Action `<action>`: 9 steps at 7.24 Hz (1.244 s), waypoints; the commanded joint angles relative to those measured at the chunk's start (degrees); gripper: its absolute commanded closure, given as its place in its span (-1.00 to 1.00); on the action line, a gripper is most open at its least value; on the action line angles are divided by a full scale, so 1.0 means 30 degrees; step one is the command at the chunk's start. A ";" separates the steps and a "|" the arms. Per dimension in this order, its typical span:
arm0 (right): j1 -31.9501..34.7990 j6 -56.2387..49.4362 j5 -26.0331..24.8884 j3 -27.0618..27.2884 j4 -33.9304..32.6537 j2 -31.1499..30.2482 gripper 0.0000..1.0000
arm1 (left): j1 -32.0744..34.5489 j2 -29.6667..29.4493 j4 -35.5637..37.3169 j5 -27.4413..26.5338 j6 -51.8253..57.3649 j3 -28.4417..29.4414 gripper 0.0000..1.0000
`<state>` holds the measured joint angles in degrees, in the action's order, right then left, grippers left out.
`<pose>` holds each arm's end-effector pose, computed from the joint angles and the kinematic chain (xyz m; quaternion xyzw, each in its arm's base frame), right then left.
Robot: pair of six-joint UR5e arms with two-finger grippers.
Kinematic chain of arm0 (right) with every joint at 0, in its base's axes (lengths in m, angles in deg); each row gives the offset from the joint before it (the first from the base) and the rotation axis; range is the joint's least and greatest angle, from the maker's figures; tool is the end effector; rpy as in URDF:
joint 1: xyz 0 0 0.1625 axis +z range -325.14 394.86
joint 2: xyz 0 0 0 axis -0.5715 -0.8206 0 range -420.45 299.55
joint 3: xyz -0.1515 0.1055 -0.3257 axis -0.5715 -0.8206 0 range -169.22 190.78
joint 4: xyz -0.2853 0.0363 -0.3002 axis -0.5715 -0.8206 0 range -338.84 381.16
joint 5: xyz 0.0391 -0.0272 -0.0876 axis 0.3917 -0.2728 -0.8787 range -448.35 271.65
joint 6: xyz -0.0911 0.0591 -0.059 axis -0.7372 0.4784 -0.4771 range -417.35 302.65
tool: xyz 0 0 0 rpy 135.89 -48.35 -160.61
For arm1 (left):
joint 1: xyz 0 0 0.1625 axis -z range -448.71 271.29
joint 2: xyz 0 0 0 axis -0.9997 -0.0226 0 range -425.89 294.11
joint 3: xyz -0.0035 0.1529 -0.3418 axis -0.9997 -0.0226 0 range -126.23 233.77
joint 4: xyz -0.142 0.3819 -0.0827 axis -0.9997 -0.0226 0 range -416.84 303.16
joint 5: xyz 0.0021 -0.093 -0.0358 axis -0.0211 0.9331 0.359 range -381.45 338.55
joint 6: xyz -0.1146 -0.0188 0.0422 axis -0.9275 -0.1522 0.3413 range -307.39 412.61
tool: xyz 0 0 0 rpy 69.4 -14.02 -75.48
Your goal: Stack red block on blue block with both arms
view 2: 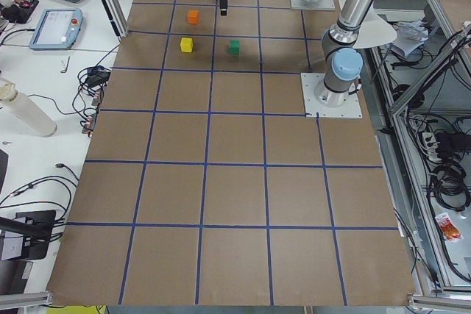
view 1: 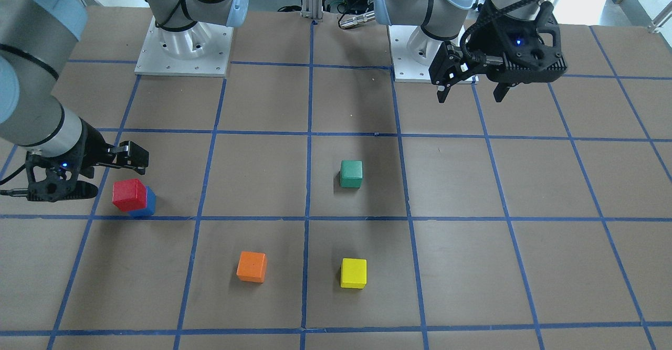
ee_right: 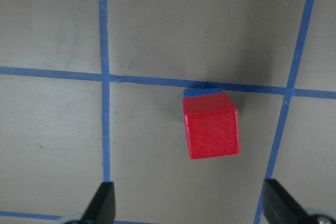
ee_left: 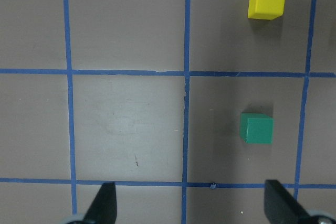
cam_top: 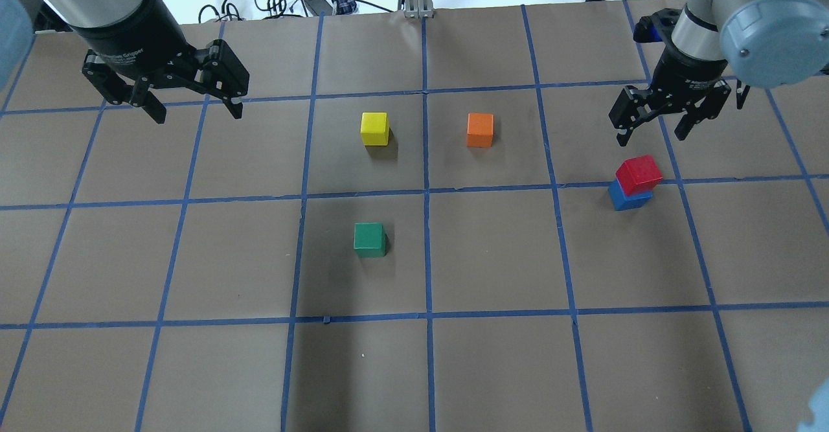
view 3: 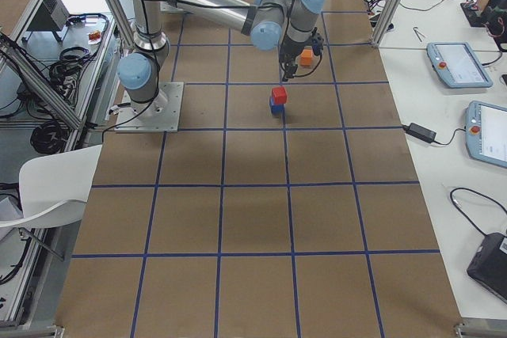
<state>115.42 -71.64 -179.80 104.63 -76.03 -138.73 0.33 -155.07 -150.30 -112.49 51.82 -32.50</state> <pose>0.0405 -0.5502 0.2866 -0.0432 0.9963 0.0741 0.0027 -0.1229 -0.4913 0.4465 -0.0154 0.9998 -0.0094 0.0091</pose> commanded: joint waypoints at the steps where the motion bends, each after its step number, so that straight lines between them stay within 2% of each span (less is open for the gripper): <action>1: 0.2053 0.1888 -0.0045 -0.0053 0.0024 -0.1469 -1.00 | 0.0000 -0.0068 0.0099 0.0023 0.0000 0.0018 -1.00; 6: 0.2324 0.2040 0.0746 0.0034 0.0667 -0.3786 -1.00 | 0.0000 -0.0010 0.0158 0.0023 0.0000 -0.0070 -1.00; 9: 0.2618 0.2040 0.0717 0.0034 0.1049 -0.3906 -1.00 | 0.0000 -0.0009 0.0158 0.0023 0.0000 -0.0070 -1.00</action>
<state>123.05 -65.53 -177.62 104.65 -73.07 -150.25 0.33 -155.07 -149.83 -112.42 51.82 -32.71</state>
